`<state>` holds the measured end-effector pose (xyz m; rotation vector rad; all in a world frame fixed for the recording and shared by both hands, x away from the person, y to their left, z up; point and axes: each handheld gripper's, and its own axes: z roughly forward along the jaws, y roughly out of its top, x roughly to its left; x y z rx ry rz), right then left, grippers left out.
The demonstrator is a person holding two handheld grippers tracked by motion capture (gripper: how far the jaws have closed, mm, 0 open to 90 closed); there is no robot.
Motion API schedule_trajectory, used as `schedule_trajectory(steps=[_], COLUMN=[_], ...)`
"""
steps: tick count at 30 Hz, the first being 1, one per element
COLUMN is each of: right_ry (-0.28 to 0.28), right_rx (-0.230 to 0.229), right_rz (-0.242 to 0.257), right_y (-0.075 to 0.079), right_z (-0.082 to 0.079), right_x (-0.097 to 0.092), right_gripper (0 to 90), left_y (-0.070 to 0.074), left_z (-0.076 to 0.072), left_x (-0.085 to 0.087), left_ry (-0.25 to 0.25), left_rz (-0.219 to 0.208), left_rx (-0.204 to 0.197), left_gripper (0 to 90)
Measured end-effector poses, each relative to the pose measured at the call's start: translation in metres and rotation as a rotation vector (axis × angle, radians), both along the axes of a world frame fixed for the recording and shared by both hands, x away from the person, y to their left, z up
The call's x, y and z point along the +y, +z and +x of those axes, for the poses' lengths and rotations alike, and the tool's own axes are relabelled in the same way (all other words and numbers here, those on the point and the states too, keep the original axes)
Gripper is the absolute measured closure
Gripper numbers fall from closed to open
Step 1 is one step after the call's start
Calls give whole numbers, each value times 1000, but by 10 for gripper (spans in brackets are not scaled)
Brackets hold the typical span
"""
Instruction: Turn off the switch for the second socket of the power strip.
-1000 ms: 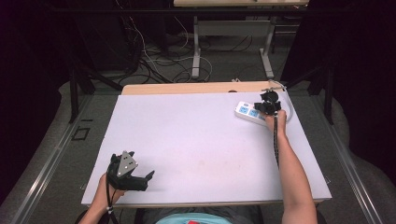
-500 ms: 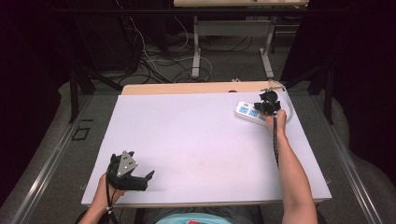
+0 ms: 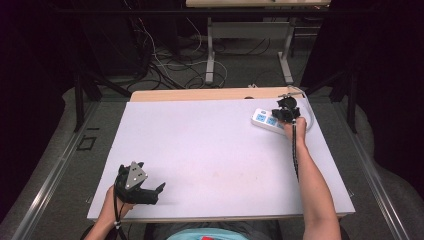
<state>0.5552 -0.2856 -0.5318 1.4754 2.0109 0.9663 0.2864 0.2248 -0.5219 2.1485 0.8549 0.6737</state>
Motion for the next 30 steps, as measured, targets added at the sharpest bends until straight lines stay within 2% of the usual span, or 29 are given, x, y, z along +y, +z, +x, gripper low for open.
schedule_trajectory(steps=[2, 3, 5, 12, 17, 19, 26, 30], right_ry=[-6, -1, -7, -6, 1, 2, 64, 97], right_rx=[5, 2, 4, 0, 12, -1, -14, -2], right_rz=[0, 0, -2, -10, 6, 15, 32, 46], right_y=[0, 0, 0, 1, 2, 3, 10, 11], right_z=[0, 0, 0, -1, -2, -4, -12, -18], right_x=[1, 1, 2, 2, 0, -1, 1, 0], right_gripper=[900, 900, 900, 900, 880, 864, 673, 561], left_y=[0, 1, 0, 0, 1, 0, 0, 1], left_z=[0, 0, 0, 0, 0, 0, 0, 0], left_x=[0, 1, 1, 1, 1, 1, 1, 1], left_ry=[-2, -3, -1, -2, -4, -2, -2, -3], left_rz=[-3, 10, -2, -4, -2, -2, -6, 4], left_rx=[0, -7, -2, -2, -2, -3, -8, -6], left_gripper=[23, 23, 24, 24, 24, 24, 24, 24])
